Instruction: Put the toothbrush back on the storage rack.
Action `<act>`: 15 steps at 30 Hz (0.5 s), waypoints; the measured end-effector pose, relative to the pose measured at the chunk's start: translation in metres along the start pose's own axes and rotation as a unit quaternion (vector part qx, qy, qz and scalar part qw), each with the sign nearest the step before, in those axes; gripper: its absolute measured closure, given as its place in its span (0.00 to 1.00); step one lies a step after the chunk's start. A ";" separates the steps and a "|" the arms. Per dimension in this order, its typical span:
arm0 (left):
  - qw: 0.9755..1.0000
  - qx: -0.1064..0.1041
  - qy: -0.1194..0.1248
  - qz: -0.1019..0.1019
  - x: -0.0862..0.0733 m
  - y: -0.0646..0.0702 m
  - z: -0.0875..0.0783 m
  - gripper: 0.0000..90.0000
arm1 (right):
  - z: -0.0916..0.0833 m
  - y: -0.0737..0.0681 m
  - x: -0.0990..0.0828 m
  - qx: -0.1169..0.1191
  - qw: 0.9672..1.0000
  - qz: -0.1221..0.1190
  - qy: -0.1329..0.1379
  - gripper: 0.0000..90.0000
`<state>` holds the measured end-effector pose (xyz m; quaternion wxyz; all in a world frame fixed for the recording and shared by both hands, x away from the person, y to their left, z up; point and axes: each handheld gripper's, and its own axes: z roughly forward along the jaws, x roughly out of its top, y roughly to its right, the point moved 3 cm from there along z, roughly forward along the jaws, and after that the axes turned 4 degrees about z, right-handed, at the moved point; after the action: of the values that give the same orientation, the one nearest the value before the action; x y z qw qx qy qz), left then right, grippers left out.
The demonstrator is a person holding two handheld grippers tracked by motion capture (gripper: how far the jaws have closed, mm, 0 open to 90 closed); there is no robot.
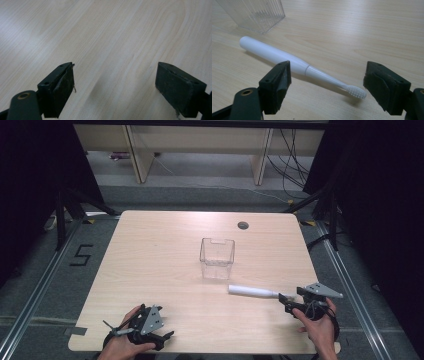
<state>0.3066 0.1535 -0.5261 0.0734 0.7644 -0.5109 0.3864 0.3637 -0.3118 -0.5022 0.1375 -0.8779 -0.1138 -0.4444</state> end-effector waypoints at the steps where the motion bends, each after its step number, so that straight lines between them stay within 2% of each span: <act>1: 1.000 0.000 0.000 0.000 0.000 0.000 0.000 0.17 | 0.000 -0.002 0.000 0.001 1.000 0.013 -0.001 0.23; 2: 1.000 0.000 0.000 0.000 0.000 0.000 0.000 0.17 | 0.000 -0.002 0.000 0.001 1.000 0.013 -0.001 0.23; 3: 1.000 0.001 -0.002 0.005 0.000 -0.001 0.000 0.17 | -0.001 -0.004 0.000 0.008 1.000 0.024 -0.002 0.22; 4: 1.000 0.001 -0.004 0.006 0.000 -0.001 -0.001 0.17 | 0.000 -0.003 0.002 0.013 1.000 0.009 0.007 0.21; 5: 1.000 0.001 -0.004 0.005 0.000 -0.001 -0.001 0.17 | 0.000 -0.003 0.002 0.013 1.000 0.009 0.007 0.21; 6: 1.000 0.005 -0.006 0.007 -0.001 -0.002 -0.001 0.17 | 0.002 -0.003 0.003 0.003 1.000 0.000 0.006 0.20; 7: 1.000 0.005 -0.006 0.007 -0.001 -0.002 -0.001 0.17 | 0.003 -0.004 0.003 0.010 1.000 0.005 0.002 0.20; 9: 1.000 0.005 -0.006 0.006 -0.001 -0.002 -0.001 0.17 | 0.004 -0.004 0.004 0.008 1.000 0.002 0.005 0.20; 10: 1.000 0.002 0.001 -0.002 -0.001 -0.001 0.000 0.17 | 0.005 -0.007 0.004 0.006 1.000 0.011 -0.001 0.20; 15: 1.000 0.000 0.002 -0.003 -0.001 -0.002 -0.001 0.17 | 0.006 -0.008 0.006 0.010 1.000 0.004 0.000 0.20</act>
<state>0.3075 0.1561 -0.5256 0.0754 0.7651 -0.5087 0.3874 0.3694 -0.3021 -0.4996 0.1484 -0.8768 -0.1148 -0.4428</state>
